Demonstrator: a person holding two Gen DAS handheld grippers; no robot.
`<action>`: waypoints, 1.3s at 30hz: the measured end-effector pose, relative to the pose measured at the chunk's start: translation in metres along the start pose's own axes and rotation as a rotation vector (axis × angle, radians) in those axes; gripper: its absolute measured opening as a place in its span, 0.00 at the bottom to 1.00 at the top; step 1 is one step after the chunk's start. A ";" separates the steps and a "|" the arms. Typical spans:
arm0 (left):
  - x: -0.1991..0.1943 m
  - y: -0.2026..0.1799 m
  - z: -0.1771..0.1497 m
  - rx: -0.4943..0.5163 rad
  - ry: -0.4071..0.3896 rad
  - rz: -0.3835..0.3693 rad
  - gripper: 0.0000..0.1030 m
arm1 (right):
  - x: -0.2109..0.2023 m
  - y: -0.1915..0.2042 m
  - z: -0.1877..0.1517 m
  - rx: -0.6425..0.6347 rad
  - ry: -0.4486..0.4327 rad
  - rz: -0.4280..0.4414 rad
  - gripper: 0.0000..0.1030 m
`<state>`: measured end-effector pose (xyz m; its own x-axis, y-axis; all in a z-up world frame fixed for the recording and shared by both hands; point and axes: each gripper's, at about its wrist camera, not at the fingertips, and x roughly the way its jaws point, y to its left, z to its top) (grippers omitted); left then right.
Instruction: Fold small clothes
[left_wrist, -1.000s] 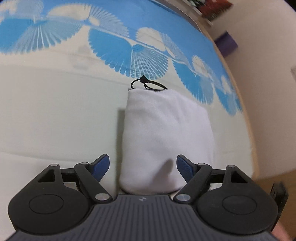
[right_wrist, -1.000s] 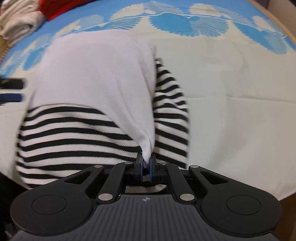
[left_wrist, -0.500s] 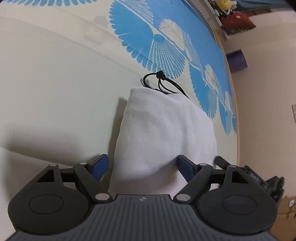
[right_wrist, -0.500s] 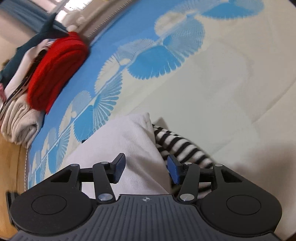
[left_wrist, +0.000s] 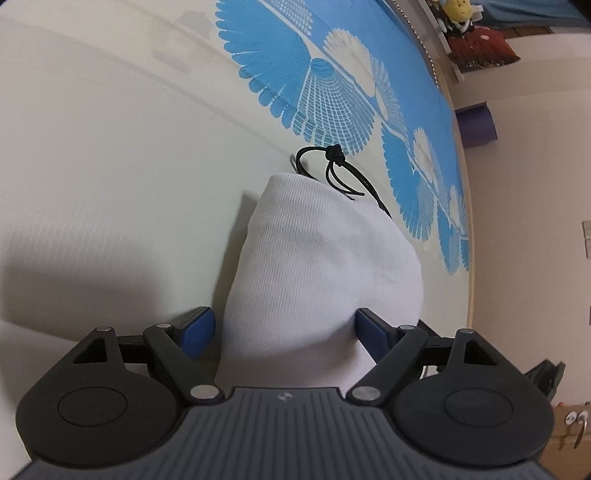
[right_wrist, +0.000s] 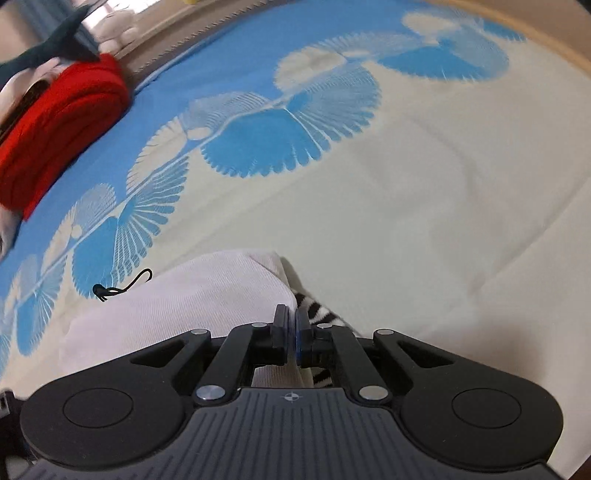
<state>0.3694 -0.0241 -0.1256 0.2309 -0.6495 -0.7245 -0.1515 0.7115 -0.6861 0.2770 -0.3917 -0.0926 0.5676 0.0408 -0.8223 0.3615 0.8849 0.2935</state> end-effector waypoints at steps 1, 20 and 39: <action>0.001 0.000 0.001 -0.002 0.000 -0.001 0.83 | 0.000 -0.002 0.000 0.012 0.009 0.006 0.06; -0.123 -0.006 0.036 0.181 -0.518 0.142 0.69 | -0.028 0.053 -0.017 -0.149 -0.020 0.283 0.39; -0.112 0.001 -0.044 0.483 -0.147 0.324 0.69 | -0.043 0.053 -0.041 -0.155 0.055 0.309 0.02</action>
<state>0.3016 0.0371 -0.0481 0.3816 -0.3596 -0.8515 0.2099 0.9308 -0.2991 0.2415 -0.3270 -0.0619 0.5902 0.3387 -0.7328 0.0602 0.8867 0.4584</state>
